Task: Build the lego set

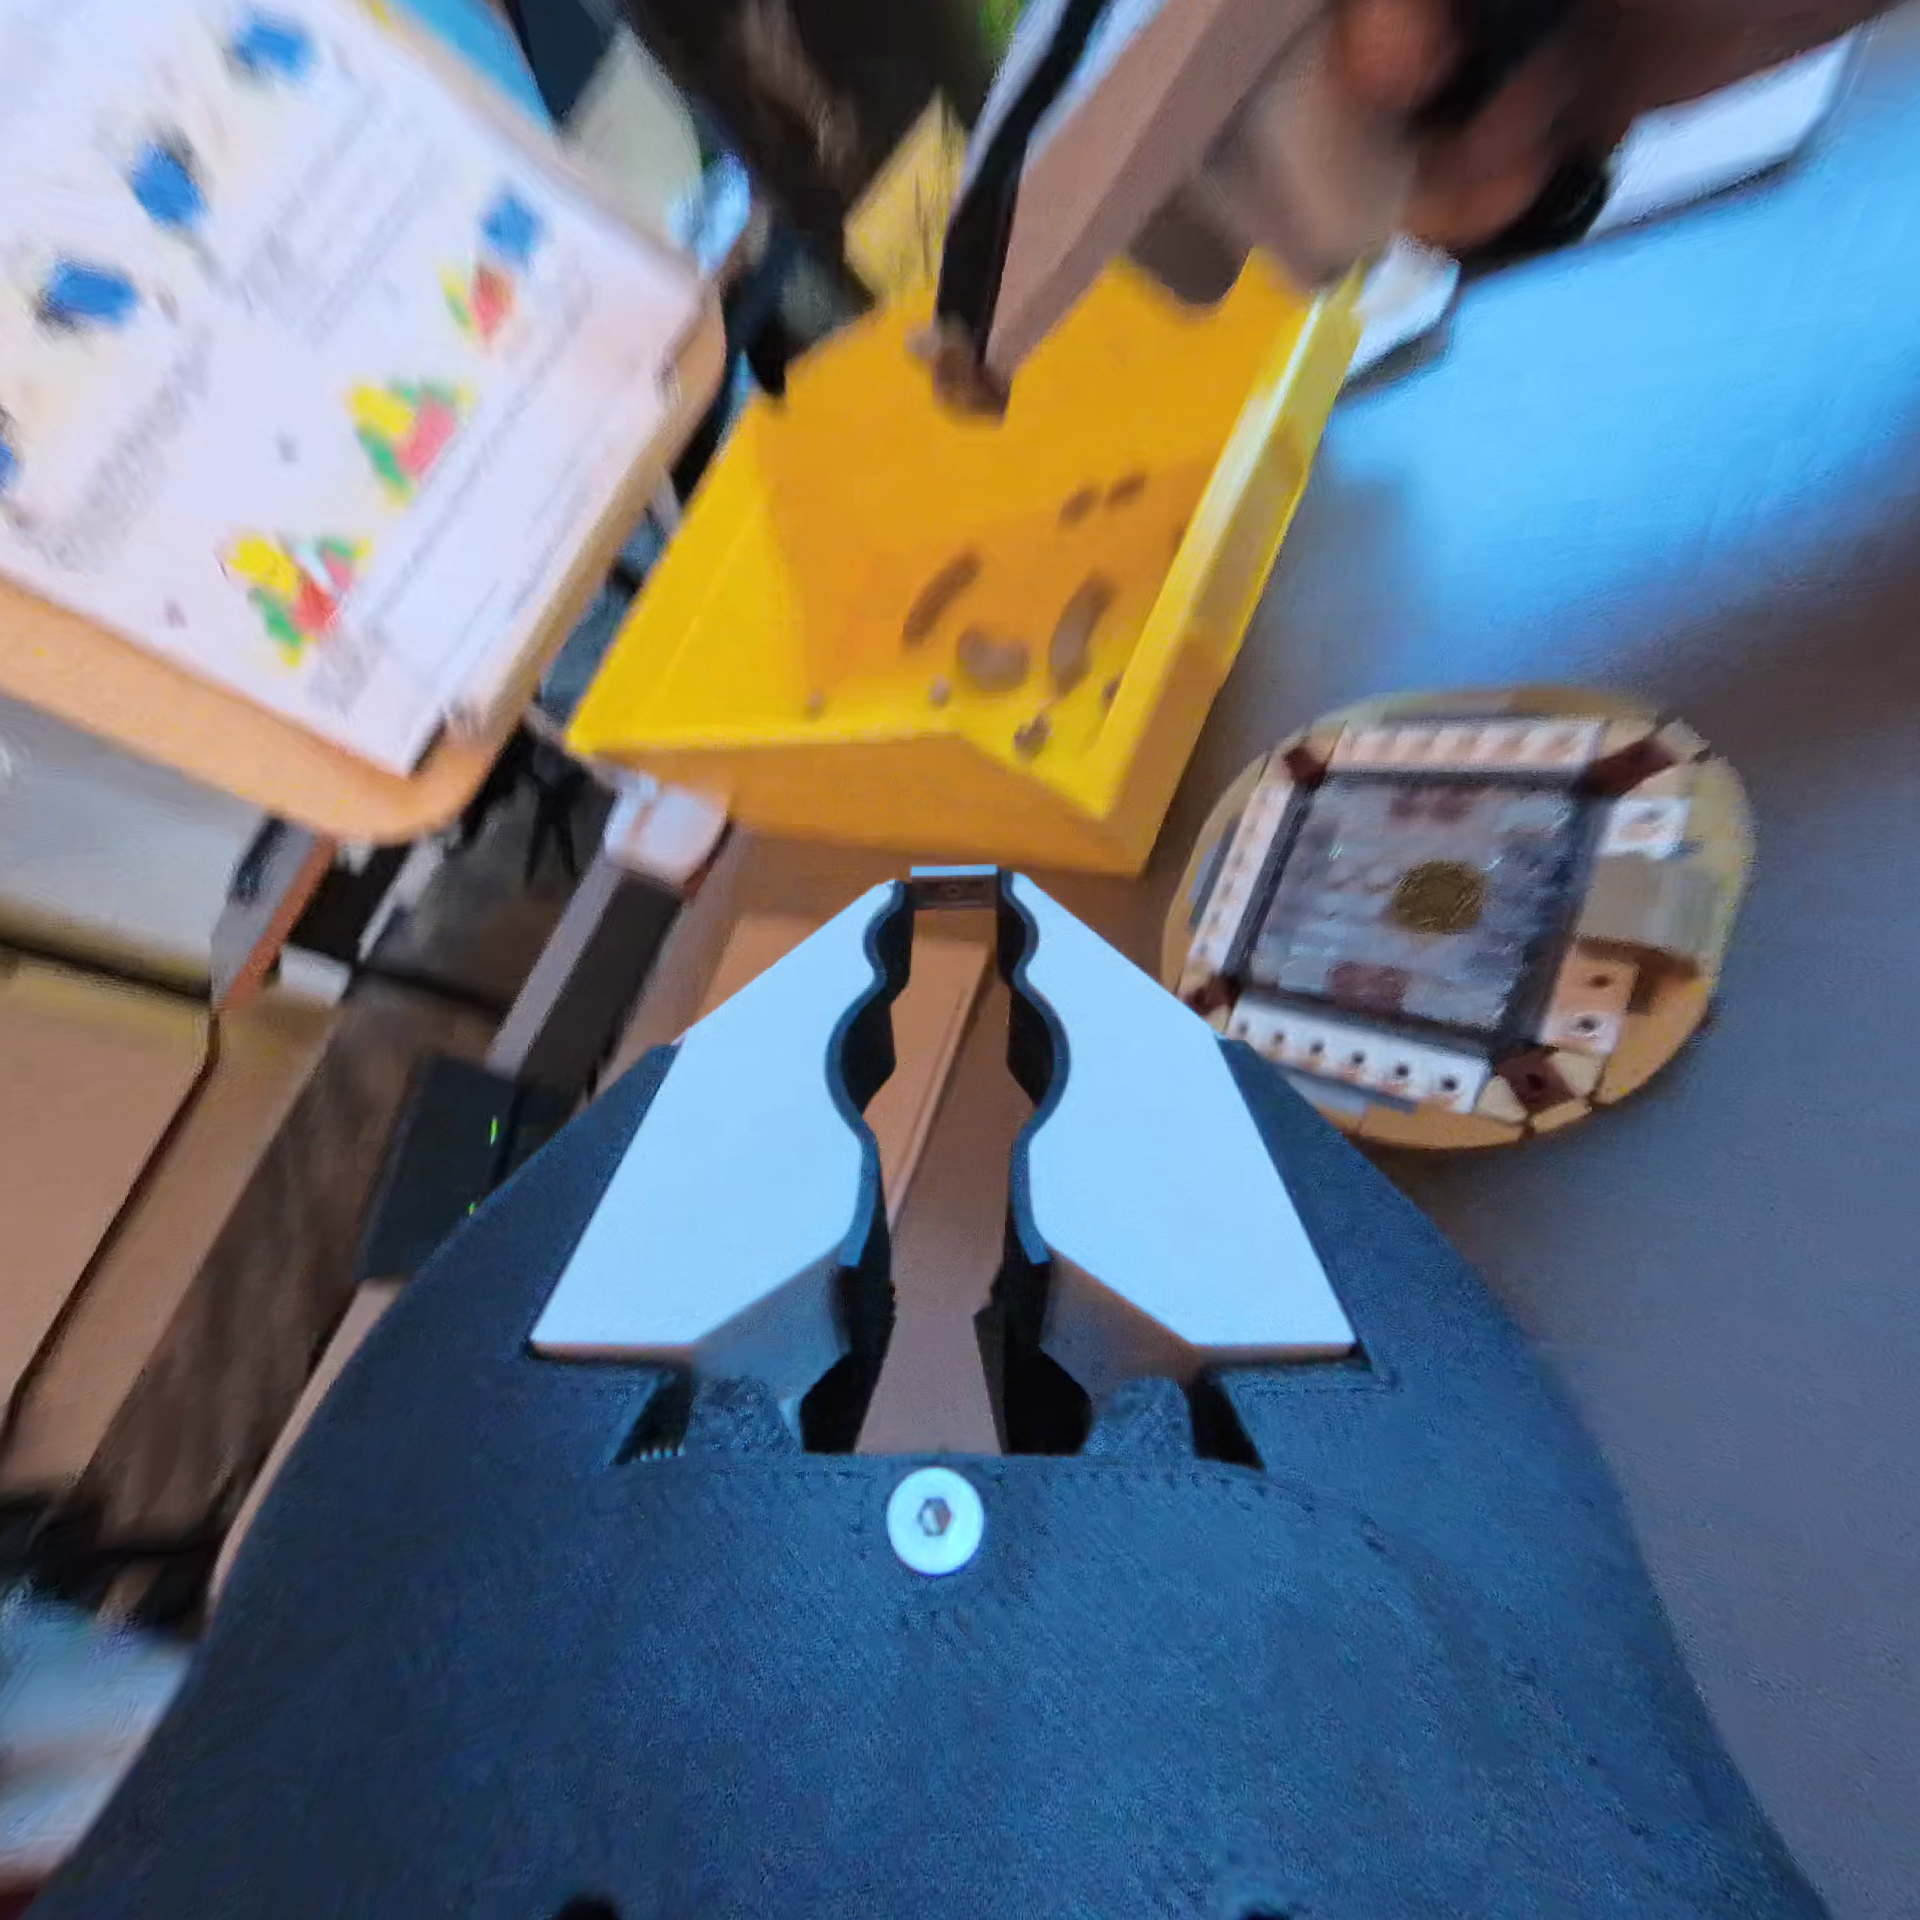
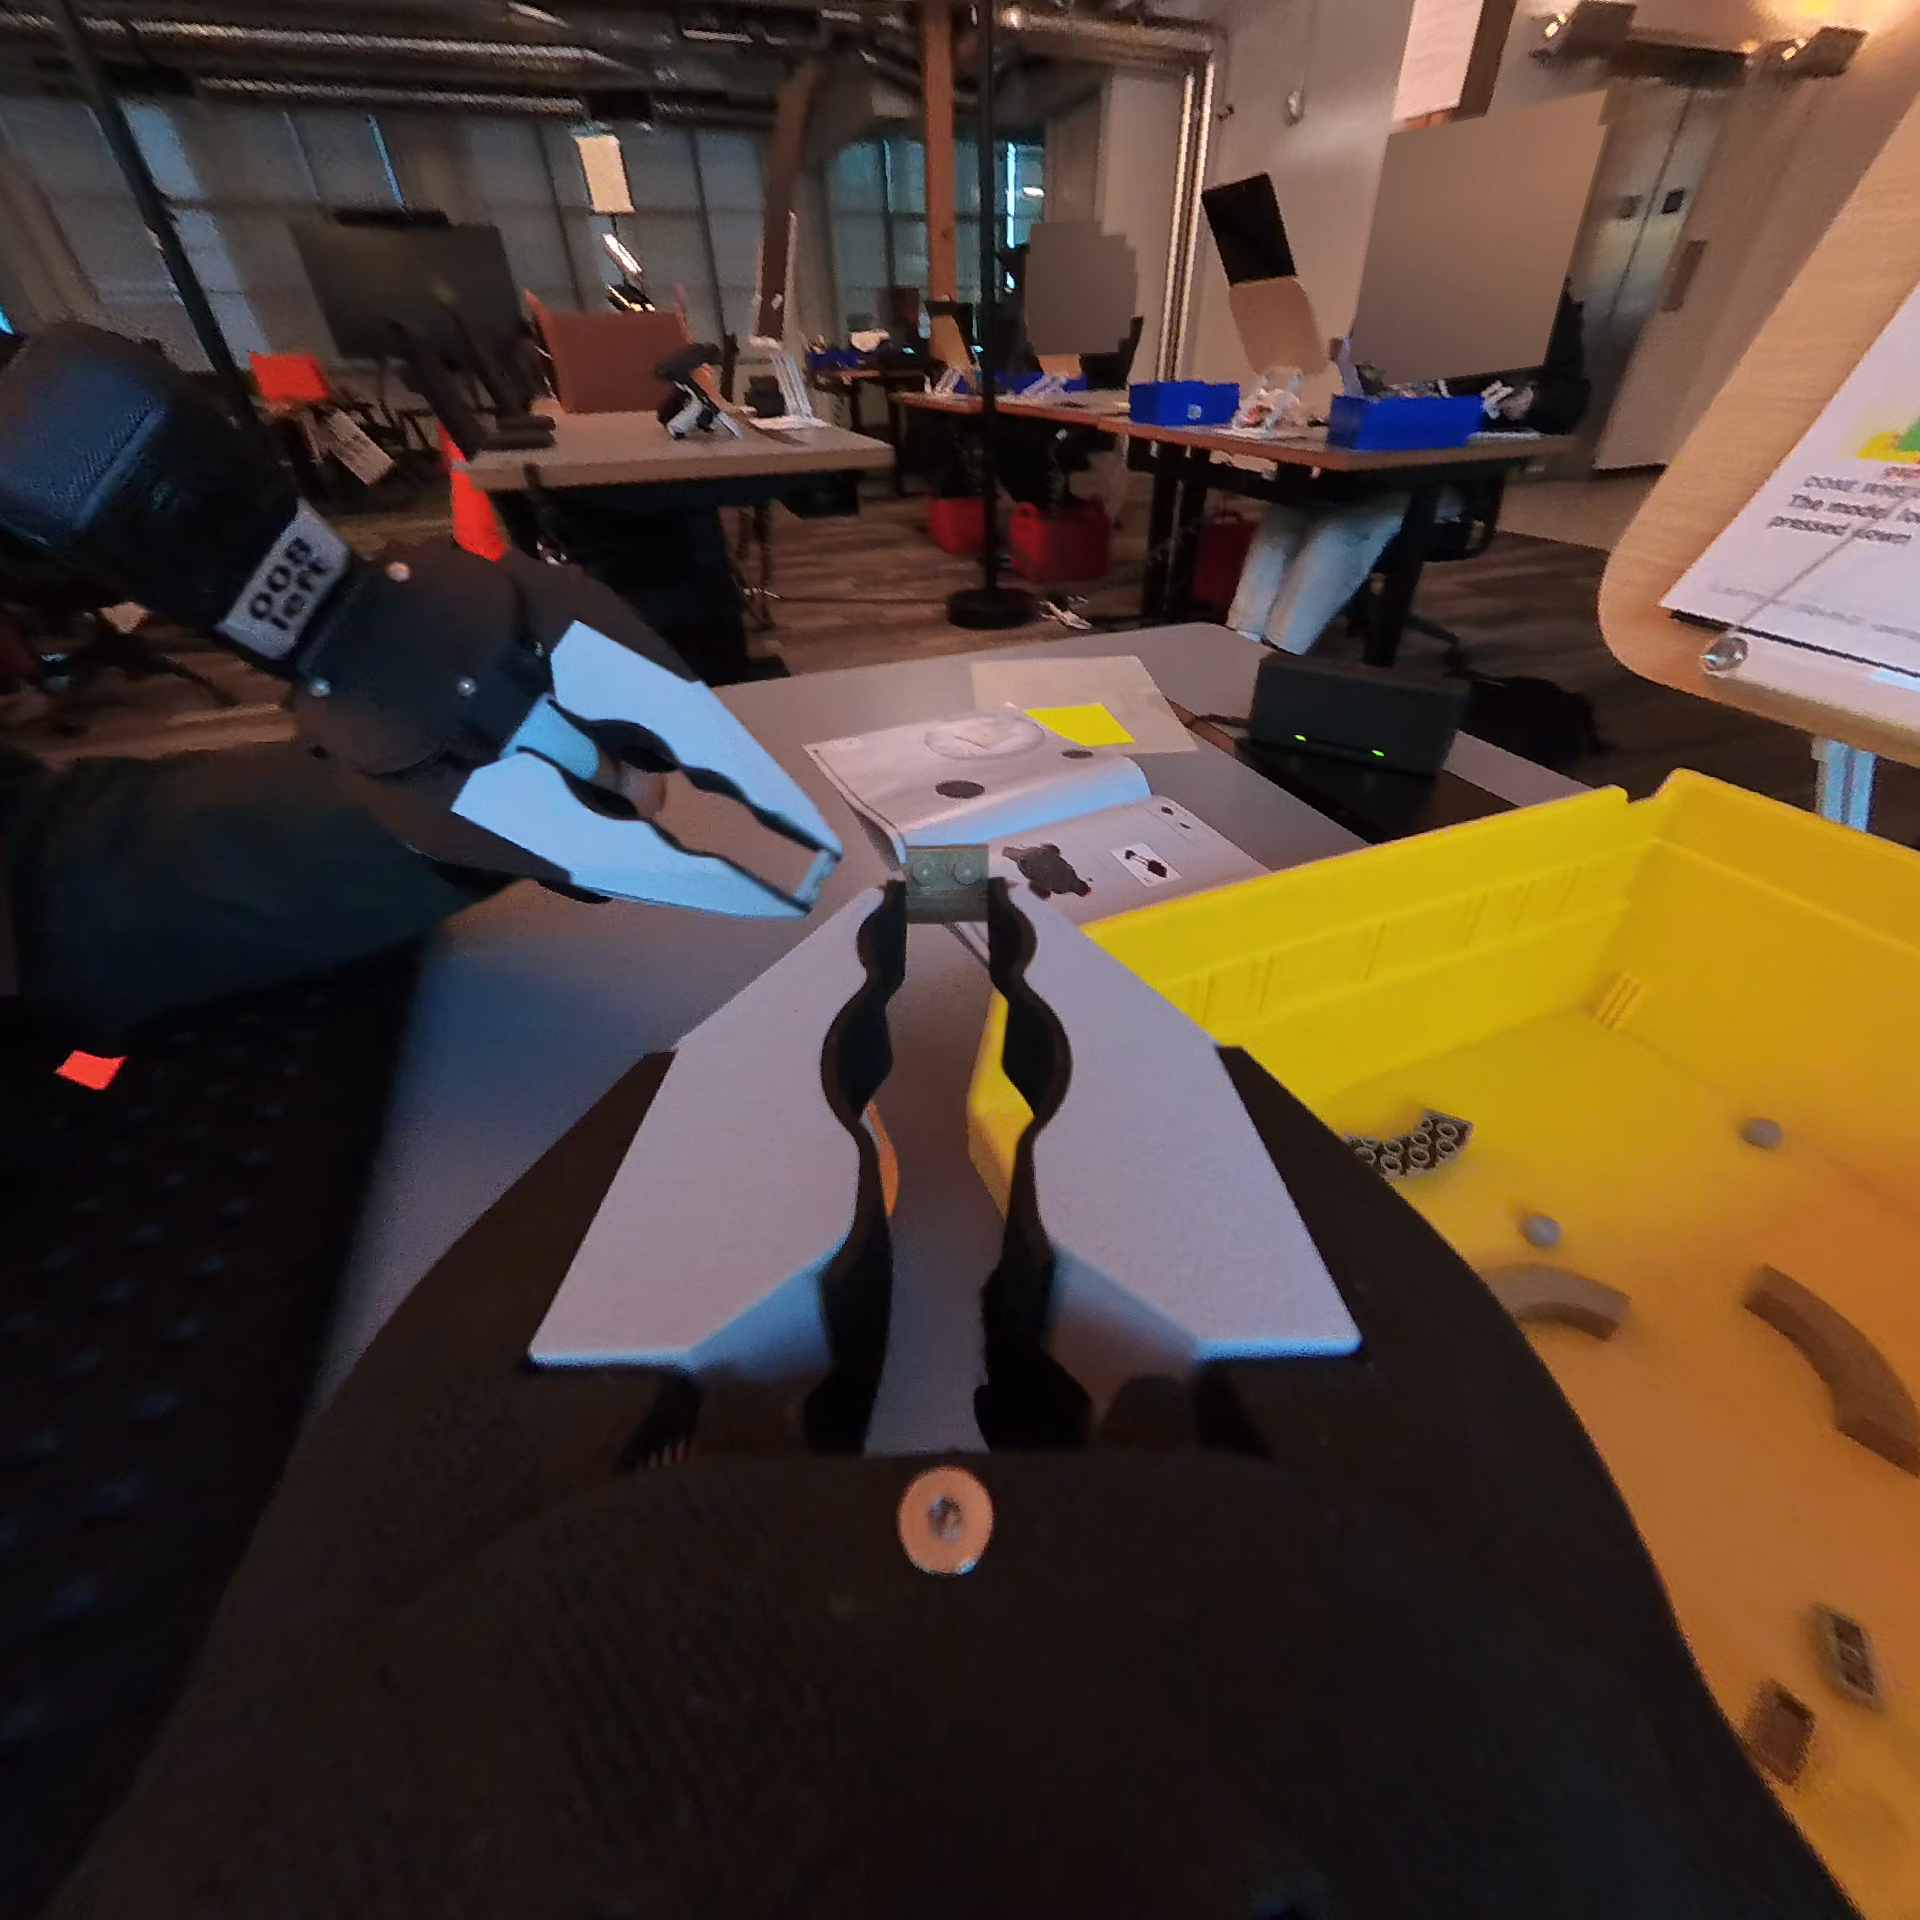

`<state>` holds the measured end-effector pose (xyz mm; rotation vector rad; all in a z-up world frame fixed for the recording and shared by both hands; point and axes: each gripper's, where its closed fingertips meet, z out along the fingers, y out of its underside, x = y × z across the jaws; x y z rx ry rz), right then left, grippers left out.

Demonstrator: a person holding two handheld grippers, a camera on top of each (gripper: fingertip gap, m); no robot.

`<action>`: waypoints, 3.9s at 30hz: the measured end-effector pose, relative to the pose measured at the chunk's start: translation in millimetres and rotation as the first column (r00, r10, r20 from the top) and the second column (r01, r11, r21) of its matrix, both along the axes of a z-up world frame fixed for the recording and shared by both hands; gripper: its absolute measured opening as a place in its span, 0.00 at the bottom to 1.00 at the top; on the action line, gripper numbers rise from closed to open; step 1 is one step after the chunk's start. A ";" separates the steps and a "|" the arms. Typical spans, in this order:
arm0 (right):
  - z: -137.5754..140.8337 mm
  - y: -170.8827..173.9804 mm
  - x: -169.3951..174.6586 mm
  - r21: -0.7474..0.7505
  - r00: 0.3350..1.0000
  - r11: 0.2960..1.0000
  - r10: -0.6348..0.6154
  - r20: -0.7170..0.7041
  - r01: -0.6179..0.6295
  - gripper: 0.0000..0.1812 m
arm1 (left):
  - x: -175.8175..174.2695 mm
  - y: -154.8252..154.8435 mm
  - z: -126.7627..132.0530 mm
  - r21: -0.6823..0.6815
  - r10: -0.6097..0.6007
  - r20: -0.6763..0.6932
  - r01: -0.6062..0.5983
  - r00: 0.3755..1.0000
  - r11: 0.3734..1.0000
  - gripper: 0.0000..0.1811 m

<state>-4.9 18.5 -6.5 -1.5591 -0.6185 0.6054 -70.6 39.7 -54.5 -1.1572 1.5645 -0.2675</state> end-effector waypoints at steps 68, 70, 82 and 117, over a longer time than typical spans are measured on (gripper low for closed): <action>17.1 0.9 36.9 0.136 0.994 0.985 -0.099 -0.044 0.104 0.08 | 104.3 -26.3 63.9 -0.872 -0.205 0.395 0.435 0.896 0.222 0.01; 14.4 0.8 34.6 0.138 0.994 0.985 -0.107 -0.005 0.107 0.04 | 104.2 -27.3 65.1 -0.872 -0.207 0.399 0.440 0.893 0.217 0.01; 39.8 -6.3 51.6 -0.081 0.785 0.977 0.107 -0.610 -0.197 0.02 | 65.7 18.2 75.9 -0.854 -0.184 0.307 0.355 0.934 0.381 0.18; -2.5 27.9 99.0 -0.191 0.882 0.945 -0.317 -0.349 0.264 0.08 | 48.2 27.1 20.5 -0.887 -0.345 0.236 0.346 0.908 0.304 0.03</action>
